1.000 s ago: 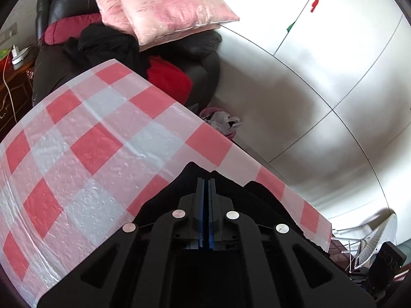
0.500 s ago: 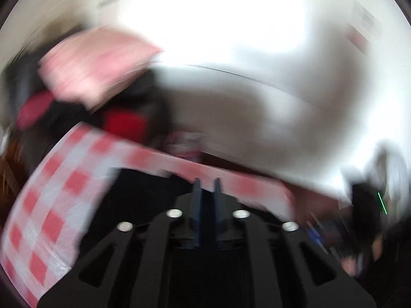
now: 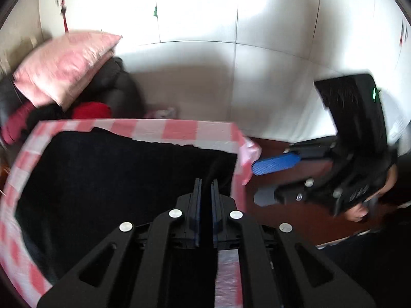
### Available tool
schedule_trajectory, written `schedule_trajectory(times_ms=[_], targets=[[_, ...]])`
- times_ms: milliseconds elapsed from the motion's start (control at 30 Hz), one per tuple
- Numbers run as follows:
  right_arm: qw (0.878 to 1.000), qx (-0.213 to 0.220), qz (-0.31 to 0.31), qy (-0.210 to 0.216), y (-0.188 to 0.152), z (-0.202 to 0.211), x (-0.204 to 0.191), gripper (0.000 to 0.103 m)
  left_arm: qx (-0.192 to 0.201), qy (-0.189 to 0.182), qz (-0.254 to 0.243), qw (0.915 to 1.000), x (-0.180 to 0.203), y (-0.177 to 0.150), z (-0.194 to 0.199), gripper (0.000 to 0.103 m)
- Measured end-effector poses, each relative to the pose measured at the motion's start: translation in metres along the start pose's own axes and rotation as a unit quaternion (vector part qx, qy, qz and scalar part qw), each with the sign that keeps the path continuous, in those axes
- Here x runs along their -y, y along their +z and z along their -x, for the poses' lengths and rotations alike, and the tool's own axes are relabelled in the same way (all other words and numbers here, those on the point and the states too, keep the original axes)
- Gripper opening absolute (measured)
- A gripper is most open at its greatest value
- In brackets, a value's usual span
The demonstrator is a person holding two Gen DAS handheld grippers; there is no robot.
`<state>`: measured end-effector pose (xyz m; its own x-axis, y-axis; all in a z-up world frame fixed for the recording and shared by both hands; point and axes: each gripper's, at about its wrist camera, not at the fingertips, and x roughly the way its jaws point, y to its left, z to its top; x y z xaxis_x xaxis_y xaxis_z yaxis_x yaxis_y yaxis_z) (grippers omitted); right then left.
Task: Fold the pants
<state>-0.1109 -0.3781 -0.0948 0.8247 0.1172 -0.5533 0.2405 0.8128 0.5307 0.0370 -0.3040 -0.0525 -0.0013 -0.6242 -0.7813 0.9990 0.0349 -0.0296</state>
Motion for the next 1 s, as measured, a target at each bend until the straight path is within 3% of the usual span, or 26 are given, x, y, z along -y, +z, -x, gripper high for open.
schedule_trajectory(times_ms=[67, 167, 233, 367, 467, 567, 700, 1000], targets=[[1.0, -0.001, 0.013, 0.002, -0.001, 0.002, -0.008, 0.058, -0.007, 0.006, 0.02, 0.9998, -0.01, 0.001, -0.003, 0.003], [0.999, -0.004, 0.012, 0.035, 0.0, 0.002, -0.019, 0.058, 0.004, -0.07, 0.082, 0.9942, -0.033, 0.002, 0.002, 0.003], [0.998, -0.012, -0.009, 0.064, 0.0, -0.004, -0.023, 0.058, 0.003, -0.082, 0.113, 0.9902, -0.048, 0.002, 0.001, 0.003], [0.997, -0.013, -0.032, 0.071, 0.0, -0.017, -0.029, 0.058, 0.003, -0.125, 0.157, 0.9797, -0.066, 0.002, 0.004, 0.003], [0.997, 0.013, -0.039, 0.067, 0.003, -0.016, -0.037, 0.056, -0.001, -0.125, 0.148, 0.981, -0.062, 0.009, 0.007, 0.003], [0.998, 0.038, -0.036, 0.046, 0.009, -0.015, -0.042, 0.047, -0.014, -0.12, 0.124, 0.9849, -0.054, 0.018, 0.005, 0.003], [0.997, 0.026, -0.065, 0.004, 0.01, -0.022, -0.033, 0.039, -0.02, -0.112, 0.106, 0.9879, -0.045, 0.025, 0.002, 0.003], [0.993, 0.007, -0.12, 0.001, 0.004, -0.029, -0.015, 0.037, -0.02, -0.104, 0.092, 0.9901, -0.033, 0.025, -0.002, 0.003]])
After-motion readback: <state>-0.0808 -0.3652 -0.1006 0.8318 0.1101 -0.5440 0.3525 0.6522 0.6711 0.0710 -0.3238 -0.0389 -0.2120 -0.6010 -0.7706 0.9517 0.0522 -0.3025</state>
